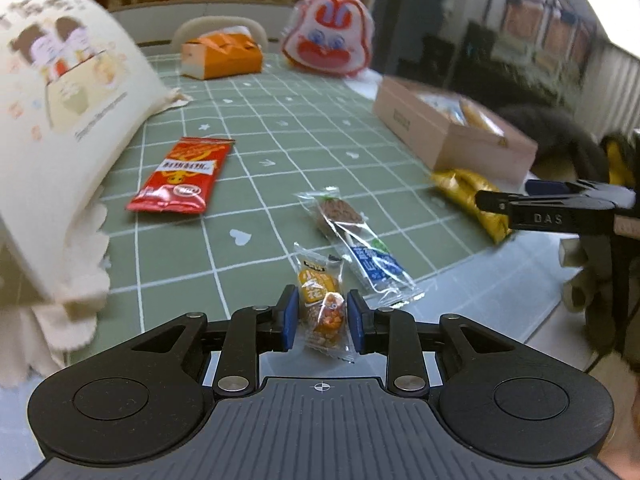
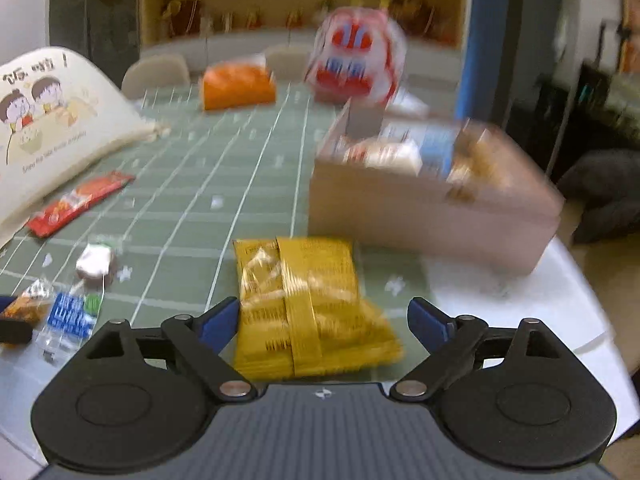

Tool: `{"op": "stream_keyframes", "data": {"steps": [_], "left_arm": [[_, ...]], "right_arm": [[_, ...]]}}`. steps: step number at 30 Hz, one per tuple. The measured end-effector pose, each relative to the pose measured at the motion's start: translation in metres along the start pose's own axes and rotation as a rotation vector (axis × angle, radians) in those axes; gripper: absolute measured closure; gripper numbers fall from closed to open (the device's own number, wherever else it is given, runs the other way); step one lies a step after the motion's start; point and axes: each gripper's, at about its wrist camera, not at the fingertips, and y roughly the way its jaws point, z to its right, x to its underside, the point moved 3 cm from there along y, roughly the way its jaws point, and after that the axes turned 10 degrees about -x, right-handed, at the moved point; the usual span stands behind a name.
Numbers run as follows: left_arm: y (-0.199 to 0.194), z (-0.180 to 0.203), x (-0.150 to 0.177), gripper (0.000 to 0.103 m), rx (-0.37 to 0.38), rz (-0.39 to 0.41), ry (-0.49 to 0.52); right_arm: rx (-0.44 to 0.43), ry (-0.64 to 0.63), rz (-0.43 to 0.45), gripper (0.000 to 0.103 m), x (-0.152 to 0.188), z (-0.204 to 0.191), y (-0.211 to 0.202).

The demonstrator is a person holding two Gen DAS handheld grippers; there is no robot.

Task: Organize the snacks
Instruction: 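Grasp the blue hawthorn packet with the right tool while the left tool grasps a candy, then carry both items over the pink box and open both tools to drop them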

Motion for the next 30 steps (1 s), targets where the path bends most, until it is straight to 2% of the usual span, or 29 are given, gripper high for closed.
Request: {"op": "stream_keyframes", "data": {"steps": [2,5,6,8,9,12,14,16,18,19,21,26,30], "left_arm": [[-0.001,-0.004,0.000,0.074,0.024,0.002,-0.027],[-0.002,-0.016,-0.001,0.079,0.045,-0.012,-0.090],[-0.004,-0.021,-0.001,0.079,0.014,0.001,-0.107],[-0.009,-0.030,-0.001,0.079,-0.082,0.034,-0.110],[-0.010,-0.035,0.000,0.079,-0.106,0.038,-0.120],[-0.011,-0.042,0.003,0.079,-0.092,0.023,-0.163],[-0.012,-0.039,0.006,0.079,-0.094,0.032,-0.153],[-0.013,-0.037,0.005,0.079,-0.089,0.026,-0.140],[-0.012,-0.035,0.004,0.079,-0.090,0.027,-0.121],[-0.012,-0.033,0.005,0.078,-0.090,0.028,-0.114],[-0.011,-0.032,0.006,0.078,-0.090,0.033,-0.107],[-0.012,-0.030,0.011,0.078,-0.099,0.061,-0.101],[-0.011,-0.020,0.009,0.079,-0.041,0.036,-0.124]], "right_arm": [[-0.016,-0.026,0.035,0.012,-0.006,-0.012,-0.011],[-0.145,-0.026,0.021,0.012,-0.019,-0.031,-0.018],[-0.186,-0.013,0.008,0.012,-0.023,-0.037,-0.017],[-0.288,0.038,-0.050,0.012,-0.028,-0.049,-0.005],[-0.342,0.076,-0.090,0.012,-0.030,-0.055,0.004],[-0.445,0.157,-0.184,0.013,-0.028,-0.075,0.031],[-0.443,0.147,-0.213,0.017,-0.025,-0.092,0.046],[-0.403,0.103,-0.198,0.024,-0.027,-0.105,0.055],[-0.372,0.029,-0.193,0.043,-0.028,-0.118,0.058],[-0.350,-0.016,-0.194,0.048,-0.027,-0.124,0.059],[-0.315,-0.106,-0.196,0.064,-0.025,-0.134,0.058],[-0.320,-0.159,-0.199,0.066,-0.016,-0.124,0.035],[-0.302,-0.118,-0.204,0.066,-0.007,-0.094,0.015]]}}
